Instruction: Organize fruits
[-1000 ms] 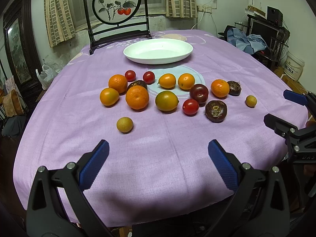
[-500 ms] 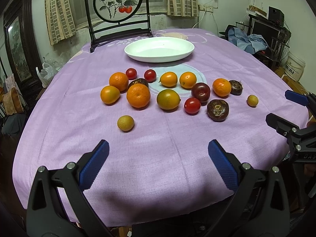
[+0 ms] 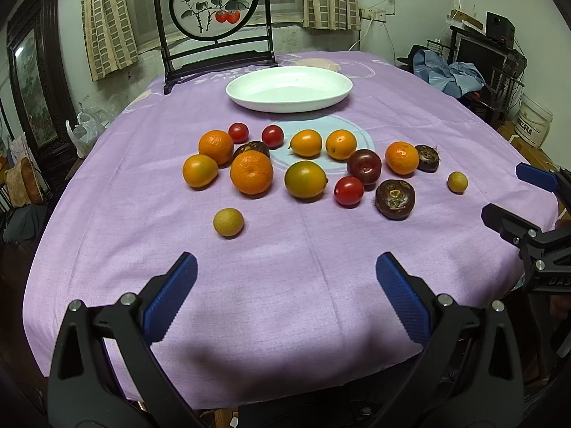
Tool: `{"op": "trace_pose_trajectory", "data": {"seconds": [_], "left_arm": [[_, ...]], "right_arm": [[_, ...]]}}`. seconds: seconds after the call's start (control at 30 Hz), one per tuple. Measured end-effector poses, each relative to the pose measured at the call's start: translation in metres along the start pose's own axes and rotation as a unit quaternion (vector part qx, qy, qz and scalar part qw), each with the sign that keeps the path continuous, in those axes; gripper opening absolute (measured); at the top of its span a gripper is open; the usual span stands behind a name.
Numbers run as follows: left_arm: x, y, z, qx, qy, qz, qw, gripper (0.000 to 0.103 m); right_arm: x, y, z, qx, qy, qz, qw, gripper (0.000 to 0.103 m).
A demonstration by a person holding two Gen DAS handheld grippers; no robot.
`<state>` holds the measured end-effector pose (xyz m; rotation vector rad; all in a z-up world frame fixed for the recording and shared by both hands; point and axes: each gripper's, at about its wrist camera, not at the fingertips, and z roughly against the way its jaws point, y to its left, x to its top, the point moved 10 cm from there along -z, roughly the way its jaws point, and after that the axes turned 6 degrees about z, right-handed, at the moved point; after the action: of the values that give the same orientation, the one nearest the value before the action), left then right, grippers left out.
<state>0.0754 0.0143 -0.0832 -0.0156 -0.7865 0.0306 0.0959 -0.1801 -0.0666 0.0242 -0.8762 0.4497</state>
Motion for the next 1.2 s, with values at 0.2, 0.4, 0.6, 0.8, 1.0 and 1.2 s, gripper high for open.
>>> {"op": "trace_pose_trajectory", "data": {"seconds": [0.2, 0.4, 0.6, 0.8, 1.0, 1.2], "left_arm": [[0.0025, -0.005, 0.0046, 0.0, 0.001, 0.001, 1.0, 0.101], [0.0035, -0.0057, 0.0055, 0.001, 0.001, 0.0, 1.0, 0.101], [0.0035, -0.0058, 0.0054, 0.0, 0.001, 0.001, 1.0, 0.101], [0.0031, -0.0053, 0.0049, 0.001, 0.002, 0.001, 1.0, 0.101], [0.0005, -0.0052, 0.0041, 0.0, 0.003, -0.001, 1.0, 0.101], [-0.003, -0.0028, 0.0009, 0.001, 0.002, 0.0, 1.0, 0.101]], "right_arm": [[-0.0001, 0.0001, 0.0002, 0.0, 0.001, 0.0, 1.0, 0.102], [-0.0001, 0.0002, 0.0004, 0.0, 0.0, 0.0, 1.0, 0.102], [0.0, 0.0006, 0.0007, 0.001, 0.0, 0.0, 1.0, 0.102], [0.0, -0.0006, 0.0007, 0.004, 0.0, 0.001, 1.0, 0.102], [0.0009, 0.0046, 0.001, 0.009, -0.003, 0.005, 1.0, 0.102], [0.0001, 0.0093, -0.0017, 0.019, -0.001, 0.006, 1.0, 0.102]]}}
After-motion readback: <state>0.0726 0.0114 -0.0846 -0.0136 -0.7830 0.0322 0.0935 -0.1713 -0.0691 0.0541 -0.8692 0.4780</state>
